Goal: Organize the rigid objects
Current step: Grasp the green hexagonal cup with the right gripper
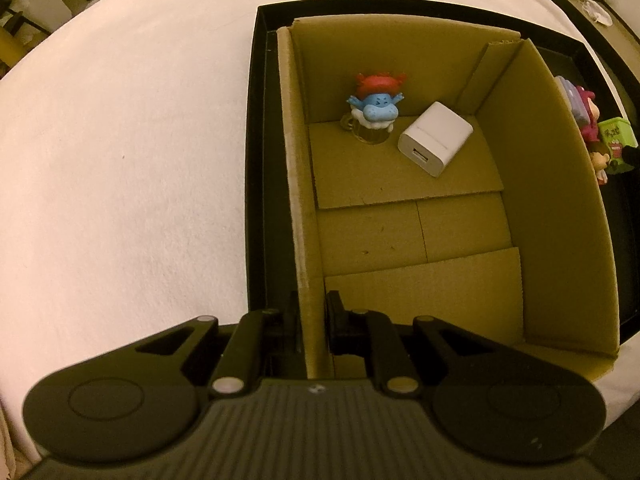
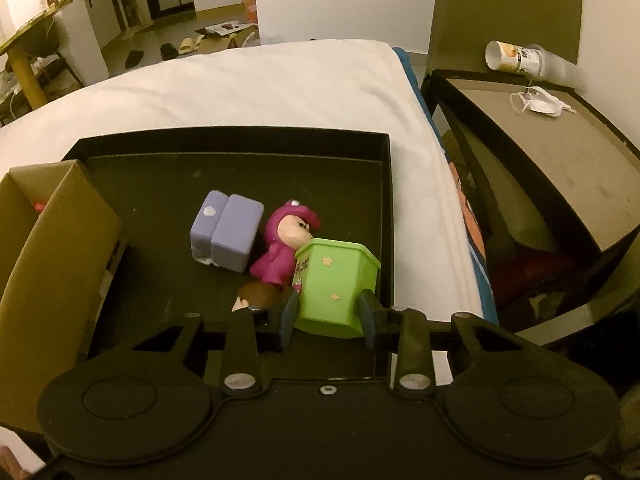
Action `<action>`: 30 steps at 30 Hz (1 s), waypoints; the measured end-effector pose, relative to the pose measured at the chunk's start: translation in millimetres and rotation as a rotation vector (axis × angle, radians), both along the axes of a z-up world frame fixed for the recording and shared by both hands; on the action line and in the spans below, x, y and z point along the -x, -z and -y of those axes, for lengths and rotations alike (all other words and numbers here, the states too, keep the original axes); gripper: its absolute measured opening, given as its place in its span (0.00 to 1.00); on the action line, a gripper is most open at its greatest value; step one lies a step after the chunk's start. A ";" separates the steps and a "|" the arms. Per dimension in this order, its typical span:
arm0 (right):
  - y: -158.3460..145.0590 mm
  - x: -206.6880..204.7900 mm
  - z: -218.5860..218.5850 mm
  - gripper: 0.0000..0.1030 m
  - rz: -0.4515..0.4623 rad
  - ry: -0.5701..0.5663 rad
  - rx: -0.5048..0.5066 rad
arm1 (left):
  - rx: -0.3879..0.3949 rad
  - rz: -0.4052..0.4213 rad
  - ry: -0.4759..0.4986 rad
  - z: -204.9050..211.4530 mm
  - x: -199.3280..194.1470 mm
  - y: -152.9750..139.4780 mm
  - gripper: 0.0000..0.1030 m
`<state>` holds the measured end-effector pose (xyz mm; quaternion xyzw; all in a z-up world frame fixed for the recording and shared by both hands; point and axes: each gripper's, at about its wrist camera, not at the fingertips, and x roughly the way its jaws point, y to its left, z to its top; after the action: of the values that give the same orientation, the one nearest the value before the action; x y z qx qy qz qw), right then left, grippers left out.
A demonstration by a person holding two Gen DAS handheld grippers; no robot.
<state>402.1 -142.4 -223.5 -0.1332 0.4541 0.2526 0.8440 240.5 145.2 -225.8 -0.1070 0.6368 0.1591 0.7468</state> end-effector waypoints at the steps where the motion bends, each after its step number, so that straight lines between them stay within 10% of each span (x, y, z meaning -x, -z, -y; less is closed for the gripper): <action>1: -0.1 1.0 0.2 0.33 -0.003 0.000 0.002 | -0.002 -0.001 0.002 0.4 -0.3 -0.1 0.11; 20: -4.6 45.7 17.6 0.33 -0.089 0.033 -0.008 | -0.016 -0.003 0.016 0.6 0.8 0.3 0.11; 30: -9.7 35.1 43.3 0.35 -0.209 0.118 -0.187 | -0.018 -0.008 0.019 0.8 0.3 1.1 0.11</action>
<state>367.0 -185.8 -213.8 -0.0001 0.5211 0.2563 0.8141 240.2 144.4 -226.9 -0.0935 0.6393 0.1582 0.7467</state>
